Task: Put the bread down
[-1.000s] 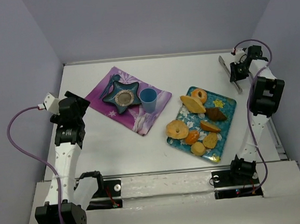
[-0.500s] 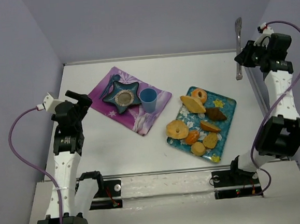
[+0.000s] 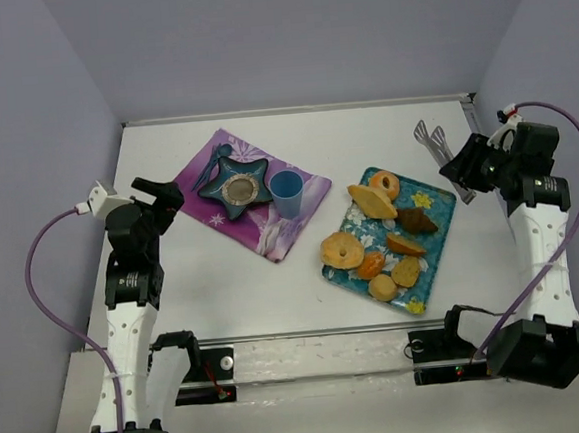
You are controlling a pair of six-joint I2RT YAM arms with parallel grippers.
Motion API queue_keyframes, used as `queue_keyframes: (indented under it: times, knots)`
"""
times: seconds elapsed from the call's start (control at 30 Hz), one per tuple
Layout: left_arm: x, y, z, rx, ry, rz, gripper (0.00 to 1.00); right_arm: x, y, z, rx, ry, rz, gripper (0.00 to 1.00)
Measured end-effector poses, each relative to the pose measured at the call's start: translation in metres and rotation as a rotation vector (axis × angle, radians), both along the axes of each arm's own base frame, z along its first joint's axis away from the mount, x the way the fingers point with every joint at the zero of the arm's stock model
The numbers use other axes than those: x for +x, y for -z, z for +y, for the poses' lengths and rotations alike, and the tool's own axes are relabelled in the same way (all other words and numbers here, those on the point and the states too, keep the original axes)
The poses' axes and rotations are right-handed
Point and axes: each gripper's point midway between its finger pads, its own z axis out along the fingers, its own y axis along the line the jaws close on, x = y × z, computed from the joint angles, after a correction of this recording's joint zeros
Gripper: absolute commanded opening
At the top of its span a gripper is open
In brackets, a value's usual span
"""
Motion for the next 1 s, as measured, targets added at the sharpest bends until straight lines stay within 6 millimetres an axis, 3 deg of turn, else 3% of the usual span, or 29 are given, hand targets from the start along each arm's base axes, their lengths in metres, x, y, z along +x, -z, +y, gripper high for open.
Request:
queue_keyframes:
  times: [0.2,0.47,0.73,0.83,1.0]
  knots:
    - [0.001,0.004,-0.004,-0.006,0.024,0.007,0.99,-0.037,-0.01,0.011,0.001,0.026,0.016,0.48]
    - [0.005,0.015,-0.007,-0.009,0.039,0.026,0.99,-0.081,0.02,0.003,-0.054,0.089,0.233,0.48]
    - [0.009,0.02,-0.007,-0.006,0.043,0.039,0.99,-0.088,0.04,0.006,-0.082,0.06,0.399,0.48]
    - [0.011,0.019,-0.007,-0.004,0.043,0.03,0.99,-0.094,0.046,0.015,-0.087,0.016,0.448,0.49]
    - [0.016,0.027,-0.008,-0.001,0.049,0.054,0.99,-0.107,0.046,0.05,-0.09,-0.143,0.466,0.49]
